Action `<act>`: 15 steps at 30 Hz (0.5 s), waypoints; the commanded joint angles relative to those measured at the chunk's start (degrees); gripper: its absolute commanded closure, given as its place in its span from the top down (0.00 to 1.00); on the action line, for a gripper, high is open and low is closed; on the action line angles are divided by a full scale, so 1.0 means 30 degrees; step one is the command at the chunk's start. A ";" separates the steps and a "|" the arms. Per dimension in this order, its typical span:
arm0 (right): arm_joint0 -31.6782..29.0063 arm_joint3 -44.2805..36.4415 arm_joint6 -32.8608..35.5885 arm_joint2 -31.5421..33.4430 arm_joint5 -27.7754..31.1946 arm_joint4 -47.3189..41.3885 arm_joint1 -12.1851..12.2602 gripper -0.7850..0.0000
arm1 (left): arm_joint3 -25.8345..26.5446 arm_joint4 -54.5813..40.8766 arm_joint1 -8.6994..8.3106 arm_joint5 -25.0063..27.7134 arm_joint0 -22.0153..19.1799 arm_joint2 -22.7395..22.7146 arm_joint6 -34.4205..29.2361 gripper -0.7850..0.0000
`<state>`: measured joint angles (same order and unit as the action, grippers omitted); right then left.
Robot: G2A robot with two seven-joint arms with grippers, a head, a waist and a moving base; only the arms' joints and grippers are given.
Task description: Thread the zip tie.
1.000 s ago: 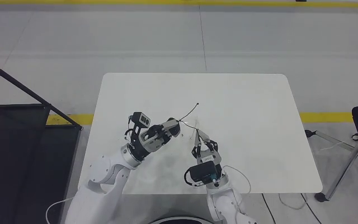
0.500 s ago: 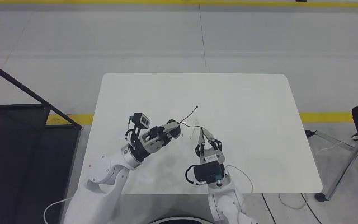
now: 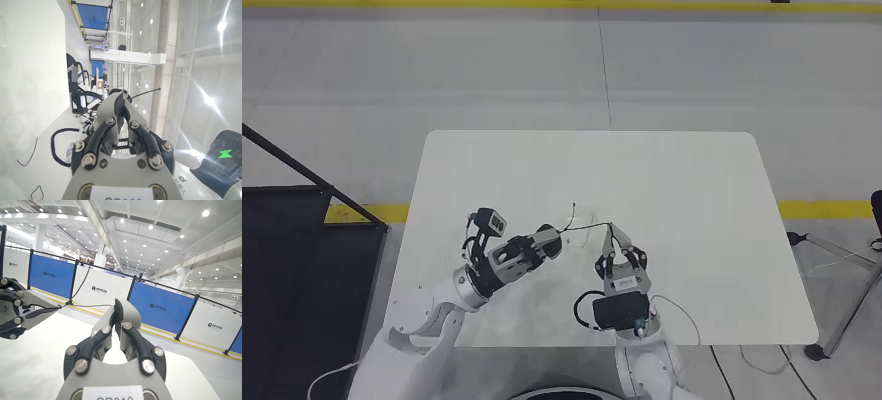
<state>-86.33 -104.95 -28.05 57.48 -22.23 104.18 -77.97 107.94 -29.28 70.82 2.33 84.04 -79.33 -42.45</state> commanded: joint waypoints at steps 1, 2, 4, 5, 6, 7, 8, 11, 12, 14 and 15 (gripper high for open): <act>0.0013 -0.0082 0.0133 -0.0062 -0.0078 0.0121 -0.0035 0.00 | 0.0094 0.0032 -0.0058 0.0068 0.0207 -0.0183 -0.0244 0.00; 0.0016 -0.0125 0.0186 -0.0108 -0.0113 0.0179 -0.0055 0.00 | 0.0140 0.0034 -0.0088 0.0081 0.0313 -0.0278 -0.0387 0.00; 0.0010 -0.0219 0.0281 -0.0208 -0.0198 0.0272 -0.0096 0.00 | 0.0239 0.0040 -0.0147 0.0142 0.0518 -0.0488 -0.0623 0.00; 0.0011 -0.0264 0.0314 -0.0257 -0.0238 0.0336 -0.0116 0.00 | 0.0273 0.0038 -0.0174 0.0174 0.0627 -0.0583 -0.0727 0.00; 0.0019 -0.0316 0.0363 -0.0298 -0.0269 0.0395 -0.0135 0.00 | 0.0310 0.0104 -0.0205 0.0196 0.0734 -0.0652 -0.0882 0.00; 0.0026 -0.0384 0.0398 -0.0345 -0.0287 0.0423 -0.0156 0.00 | 0.0334 0.0166 -0.0235 0.0227 0.0831 -0.0721 -0.1009 0.00; 0.0026 -0.0436 0.0432 -0.0393 -0.0312 0.0467 -0.0176 0.00 | 0.0351 0.0235 -0.0261 0.0287 0.0931 -0.0787 -0.1089 0.00; 0.0036 -0.0535 0.0498 -0.0561 -0.0386 0.0572 -0.0239 0.00 | 0.0401 0.0226 -0.0319 0.0455 0.1152 -0.0916 -0.1282 0.00; 0.0050 -0.0564 0.0513 -0.0608 -0.0432 0.0588 -0.0263 0.00 | 0.0397 0.0224 -0.0337 0.0486 0.1194 -0.0949 -0.1325 0.00; 0.0076 -0.0597 0.0513 -0.0700 -0.0475 0.0587 -0.0307 0.00 | 0.0366 0.0232 -0.0369 0.0536 0.1232 -0.0998 -0.1400 0.00; 0.0079 -0.0614 0.0499 -0.0732 -0.0525 0.0525 -0.0331 0.00 | 0.0332 0.0241 -0.0385 0.0544 0.1237 -0.1016 -0.1430 0.00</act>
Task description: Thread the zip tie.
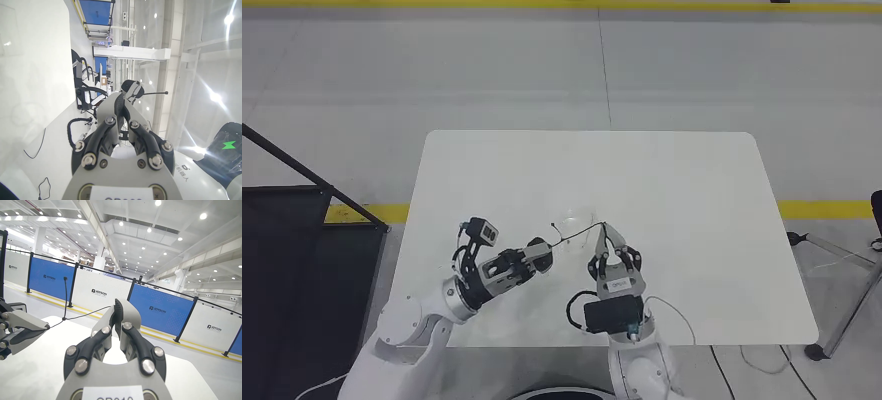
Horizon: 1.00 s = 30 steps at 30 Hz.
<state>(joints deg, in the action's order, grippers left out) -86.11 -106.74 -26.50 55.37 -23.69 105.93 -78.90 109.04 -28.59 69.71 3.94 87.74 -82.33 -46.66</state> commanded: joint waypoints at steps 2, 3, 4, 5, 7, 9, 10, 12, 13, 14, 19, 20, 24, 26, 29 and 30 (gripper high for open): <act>0.0042 -0.0045 -0.0065 -0.0049 -0.0120 -0.0193 -0.0065 0.00 | -0.0089 0.0028 -0.0045 -0.0006 -0.0007 -0.0036 -0.0066 0.00; 0.0055 -0.0072 -0.0107 -0.0050 -0.0158 -0.0321 -0.0089 0.00 | -0.0110 0.0045 -0.0059 -0.0019 -0.0021 -0.0040 -0.0082 0.00; 0.0062 -0.0070 -0.0172 -0.0039 -0.0190 -0.0430 -0.0109 0.00 | -0.0142 0.0077 -0.0074 -0.0042 -0.0037 -0.0040 -0.0098 0.00; 0.0056 -0.0070 -0.0225 -0.0020 -0.0241 -0.0552 -0.0128 0.00 | -0.0168 0.0107 -0.0089 -0.0073 -0.0065 -0.0043 -0.0112 0.00; 0.0058 -0.0107 -0.0356 0.0024 -0.0305 -0.0788 -0.0166 0.00 | -0.0220 0.0197 -0.0116 -0.0120 -0.0109 -0.0032 -0.0108 0.00; 0.0057 -0.0154 -0.0473 0.0078 -0.0356 -0.1065 -0.0203 0.00 | -0.0252 0.0275 -0.0138 -0.0102 -0.0130 0.0018 -0.0108 0.00; 0.0049 -0.0167 -0.0545 0.0104 -0.0408 -0.1200 -0.0223 0.00 | -0.0274 0.0317 -0.0150 -0.0105 -0.0134 0.0038 -0.0107 0.00; 0.0038 -0.0177 -0.0678 0.0148 -0.0472 -0.1371 -0.0257 0.00 | -0.0293 0.0360 -0.0174 -0.0108 -0.0155 0.0064 -0.0119 0.00; 0.0022 -0.0201 -0.0742 0.0160 -0.0495 -0.1505 -0.0277 0.00 | -0.0305 0.0373 -0.0185 -0.0095 -0.0163 0.0073 -0.0111 0.00; 0.0010 -0.0210 -0.0794 0.0186 -0.0520 -0.1608 -0.0293 0.00 | -0.0317 0.0404 -0.0198 -0.0100 -0.0168 0.0083 -0.0117 0.00; -0.0060 -0.0288 -0.1123 0.0291 -0.0989 -0.2030 -0.0400 0.00 | -0.0363 0.0691 -0.0277 -0.0168 -0.0151 0.0079 -0.0183 0.00; -0.0079 -0.0299 -0.1186 0.0283 -0.1057 -0.2088 -0.0422 0.00 | -0.0370 0.0785 -0.0296 -0.0163 -0.0143 0.0066 -0.0205 0.00; -0.0186 -0.0401 -0.1517 0.0283 -0.1350 -0.2461 -0.0513 0.00 | -0.0431 0.0893 -0.0352 -0.0085 -0.0088 0.0040 -0.0217 0.00; -0.0217 -0.0389 -0.1607 0.0285 -0.1385 -0.2533 -0.0548 0.00 | -0.0479 0.0881 -0.0380 -0.0013 -0.0064 -0.0003 -0.0229 0.00; -0.0258 -0.0347 -0.1685 0.0266 -0.1410 -0.2544 -0.0597 0.00 | -0.0529 0.0840 -0.0422 0.0015 -0.0022 -0.0058 -0.0269 0.00; -0.0266 -0.0322 -0.1687 0.0253 -0.1427 -0.2572 -0.0617 0.00 | -0.0545 0.0823 -0.0435 0.0033 -0.0014 -0.0074 -0.0288 0.00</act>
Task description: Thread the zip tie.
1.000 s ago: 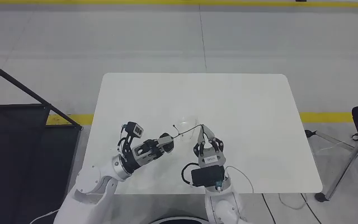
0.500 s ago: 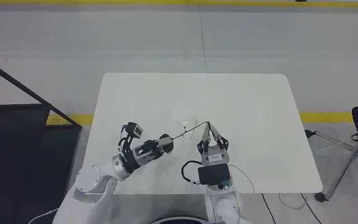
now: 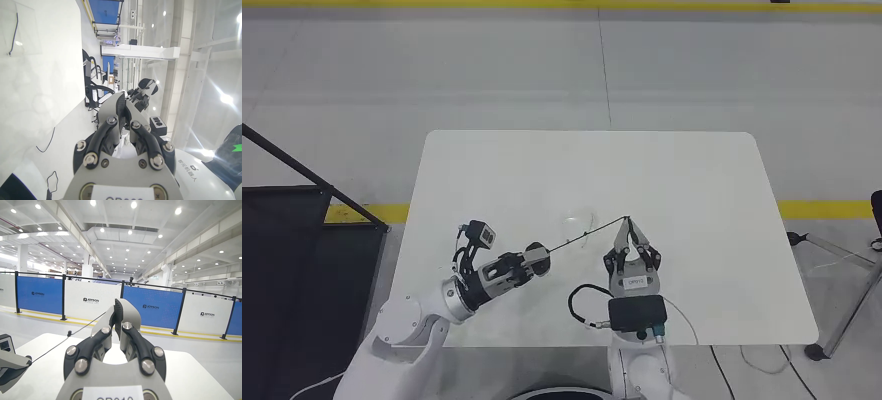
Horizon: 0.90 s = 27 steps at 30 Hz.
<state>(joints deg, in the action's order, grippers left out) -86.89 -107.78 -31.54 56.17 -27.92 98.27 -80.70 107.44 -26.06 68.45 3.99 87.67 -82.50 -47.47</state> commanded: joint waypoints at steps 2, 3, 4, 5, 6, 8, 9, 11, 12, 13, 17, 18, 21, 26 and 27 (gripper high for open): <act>0.0033 0.0080 0.0017 -0.0025 -0.0005 -0.0011 -0.0054 0.00 | -0.0038 -0.0085 -0.0037 0.0048 0.0021 -0.0036 -0.0028 0.00; 0.0056 0.0138 0.0079 -0.0039 0.0052 0.0061 -0.0067 0.00 | -0.0042 -0.0104 -0.0048 0.0059 0.0026 -0.0040 -0.0031 0.00; 0.0077 0.0220 0.0199 -0.0062 0.0152 0.0195 -0.0076 0.00 | -0.0044 -0.0129 -0.0058 0.0067 0.0030 -0.0039 -0.0024 0.00; 0.0101 0.0300 0.0386 -0.0081 0.0250 0.0387 -0.0082 0.00 | -0.0037 -0.0188 -0.0066 0.0065 0.0032 -0.0035 -0.0011 0.00; 0.0141 0.0357 0.0586 -0.0103 0.0347 0.0615 -0.0088 0.00 | -0.0022 -0.0249 -0.0075 0.0044 0.0028 -0.0026 -0.0021 0.14; 0.0253 0.0491 0.1161 -0.0113 0.0493 0.1204 -0.0097 0.00 | -0.0001 -0.0390 -0.0092 -0.0049 0.0003 -0.0021 -0.0006 0.86; 0.0299 0.0552 0.1460 -0.0118 0.0501 0.1531 -0.0104 0.00 | 0.0025 -0.0465 -0.0099 -0.0100 -0.0014 -0.0023 0.0037 1.00; 0.0364 0.0688 0.2147 -0.0151 0.0524 0.2254 -0.0117 0.00 | 0.0073 -0.0616 -0.0111 -0.0115 -0.0031 -0.0031 0.0127 1.00; 0.0394 0.0681 0.2411 -0.0162 0.0518 0.2489 -0.0129 0.00 | 0.0081 -0.0695 -0.0115 -0.0144 -0.0029 -0.0050 0.0242 1.00; 0.0392 0.0760 0.2695 -0.0143 0.0489 0.2754 -0.0135 0.00 | 0.0098 -0.0779 -0.0117 -0.0155 -0.0031 -0.0066 0.0355 1.00; 0.0398 0.0772 0.4056 0.0050 0.0728 0.3504 -0.0142 0.00 | 0.0104 -0.1056 -0.0148 -0.0083 0.0000 -0.0229 0.0563 1.00; 0.0370 0.0714 0.4341 0.0150 0.0783 0.3615 -0.0137 0.00 | 0.0104 -0.1160 -0.0160 -0.0054 0.0034 -0.0317 0.0599 1.00; 0.0227 0.0523 0.5449 0.0557 0.1084 0.4051 -0.0097 0.00 | 0.0162 -0.1567 -0.0191 0.0155 0.0169 -0.0634 0.0689 1.00; -0.0275 -0.0058 0.8965 0.1426 0.2196 0.5844 0.0045 0.00 | 0.0123 -0.2177 -0.0232 0.0969 0.0520 -0.1399 0.1173 1.00; -0.0380 -0.0292 0.9849 0.1592 0.2516 0.6201 0.0069 0.00 | 0.0124 -0.2367 -0.0236 0.1166 0.0584 -0.1574 0.1294 1.00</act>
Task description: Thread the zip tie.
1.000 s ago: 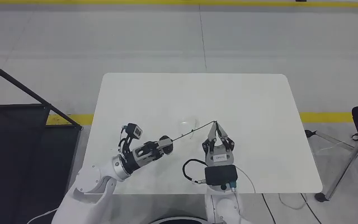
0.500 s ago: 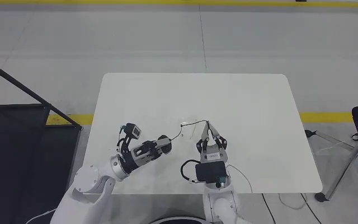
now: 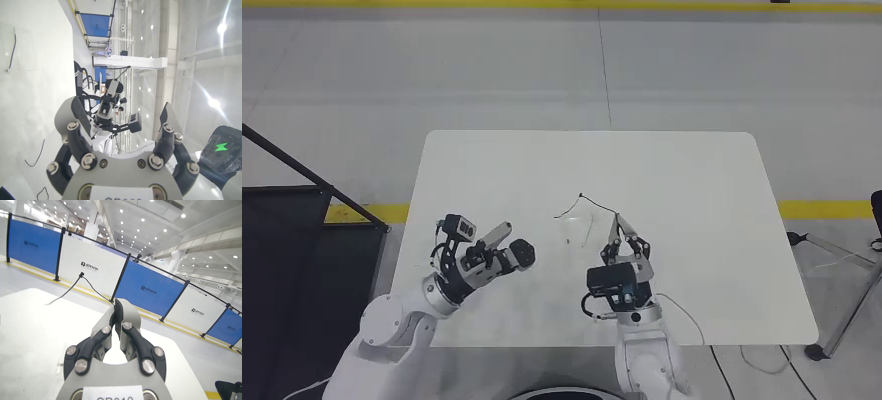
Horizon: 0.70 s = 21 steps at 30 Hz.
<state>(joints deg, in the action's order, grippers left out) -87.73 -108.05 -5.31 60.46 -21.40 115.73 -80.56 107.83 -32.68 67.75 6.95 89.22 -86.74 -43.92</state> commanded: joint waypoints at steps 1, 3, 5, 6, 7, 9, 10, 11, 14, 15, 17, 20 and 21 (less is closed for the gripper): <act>-0.0208 -0.0420 0.1925 0.0327 0.0567 0.0732 0.0043 0.00 | 0.0006 -0.0468 -0.0006 0.0373 0.0158 -0.0314 0.0120 1.00; -0.0415 -0.0762 0.3485 0.0575 0.1405 0.1381 0.0090 0.00 | 0.0034 -0.1213 -0.0021 0.0721 0.0355 -0.0704 -0.0065 1.00; -0.0436 -0.0843 0.3702 0.0634 0.1482 0.1548 0.0099 0.00 | 0.0056 -0.1636 -0.0024 0.0884 0.0472 -0.0897 -0.0126 1.00; -0.0436 -0.0843 0.3702 0.0634 0.1482 0.1548 0.0099 0.00 | 0.0056 -0.1636 -0.0024 0.0884 0.0472 -0.0897 -0.0126 1.00; -0.0436 -0.0843 0.3702 0.0634 0.1482 0.1548 0.0099 0.00 | 0.0056 -0.1636 -0.0024 0.0884 0.0472 -0.0897 -0.0126 1.00; -0.0436 -0.0843 0.3702 0.0634 0.1482 0.1548 0.0099 0.00 | 0.0056 -0.1636 -0.0024 0.0884 0.0472 -0.0897 -0.0126 1.00; -0.0436 -0.0843 0.3702 0.0634 0.1482 0.1548 0.0099 0.00 | 0.0056 -0.1636 -0.0024 0.0884 0.0472 -0.0897 -0.0126 1.00; -0.0436 -0.0843 0.3702 0.0634 0.1482 0.1548 0.0099 0.00 | 0.0056 -0.1636 -0.0024 0.0884 0.0472 -0.0897 -0.0126 1.00; -0.0436 -0.0843 0.3702 0.0634 0.1482 0.1548 0.0099 0.00 | 0.0056 -0.1636 -0.0024 0.0884 0.0472 -0.0897 -0.0126 1.00; -0.0479 -0.0857 0.3687 0.0648 0.1748 0.1634 0.0115 0.00 | 0.0056 -0.1636 -0.0024 0.0884 0.0472 -0.0897 -0.0126 1.00; -0.0676 -0.1194 0.4116 0.0636 0.2587 0.1756 0.0150 0.00 | 0.0056 -0.1636 -0.0024 0.0884 0.0472 -0.0897 -0.0126 1.00; -0.0720 -0.1906 0.5167 0.0725 0.3760 0.0609 0.0126 0.00 | 0.0056 -0.1636 -0.0024 0.0884 0.0472 -0.0897 -0.0126 1.00; -0.0654 -0.2091 0.5631 0.0884 0.3922 0.0013 0.0102 0.00 | 0.0056 -0.1636 -0.0024 0.0884 0.0472 -0.0897 -0.0126 1.00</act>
<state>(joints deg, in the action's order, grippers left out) -89.90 -113.85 10.23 62.70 -10.40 117.69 -80.20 108.00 -37.58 67.68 9.60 90.64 -89.43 -44.30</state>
